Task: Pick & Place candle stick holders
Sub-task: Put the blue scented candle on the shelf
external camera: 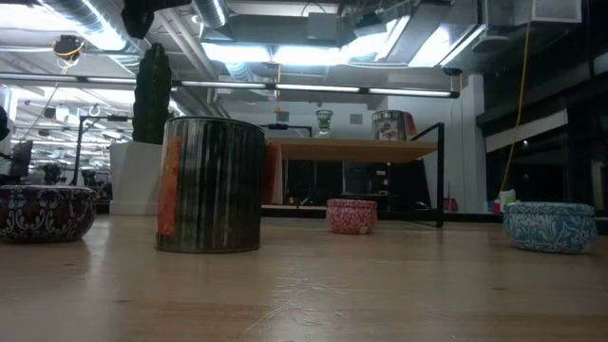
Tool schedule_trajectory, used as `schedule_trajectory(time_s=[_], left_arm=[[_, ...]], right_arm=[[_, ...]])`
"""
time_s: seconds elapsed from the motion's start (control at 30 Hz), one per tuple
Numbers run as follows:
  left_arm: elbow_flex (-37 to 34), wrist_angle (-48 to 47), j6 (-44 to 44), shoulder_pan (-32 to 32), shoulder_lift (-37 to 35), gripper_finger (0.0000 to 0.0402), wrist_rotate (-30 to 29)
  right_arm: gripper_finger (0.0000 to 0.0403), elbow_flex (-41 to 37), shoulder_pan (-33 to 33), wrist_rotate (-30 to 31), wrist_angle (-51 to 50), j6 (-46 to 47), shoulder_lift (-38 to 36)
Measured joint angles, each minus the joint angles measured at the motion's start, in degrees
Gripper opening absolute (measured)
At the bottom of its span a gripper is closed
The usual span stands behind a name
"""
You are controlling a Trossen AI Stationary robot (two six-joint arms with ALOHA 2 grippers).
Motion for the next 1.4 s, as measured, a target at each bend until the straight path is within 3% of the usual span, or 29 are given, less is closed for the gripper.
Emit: schedule_trajectory(time_s=[0.23,0.5,0.87,1.07,1.4], left_arm=[[0.0,-0.6,-0.2,0.0,0.0,0.0180,-0.5],[0.0,-0.5,-0.5,0.0,0.0,0.0180,-0.5],[0.0,-0.5,-0.5,0.0,0.0,0.0180,-0.5],[0.0,-0.5,-0.5,0.0,0.0,0.0180,-0.5],[0.0,-0.5,-0.5,0.0,0.0,0.0180,-0.4]], right_arm=[[0.0000,-7.6,0.0,-1.7,3.1,2.1,-2.4],[0.0001,-8.8,0.0,-6.1,3.2,3.1,-0.1],[0.0002,-8.8,0.0,-5.3,3.2,9.4,1.0],[0.0002,-8.8,0.0,-0.9,3.0,12.2,1.0],[0.0002,-8.8,0.0,-1.2,2.3,14.0,1.0]])
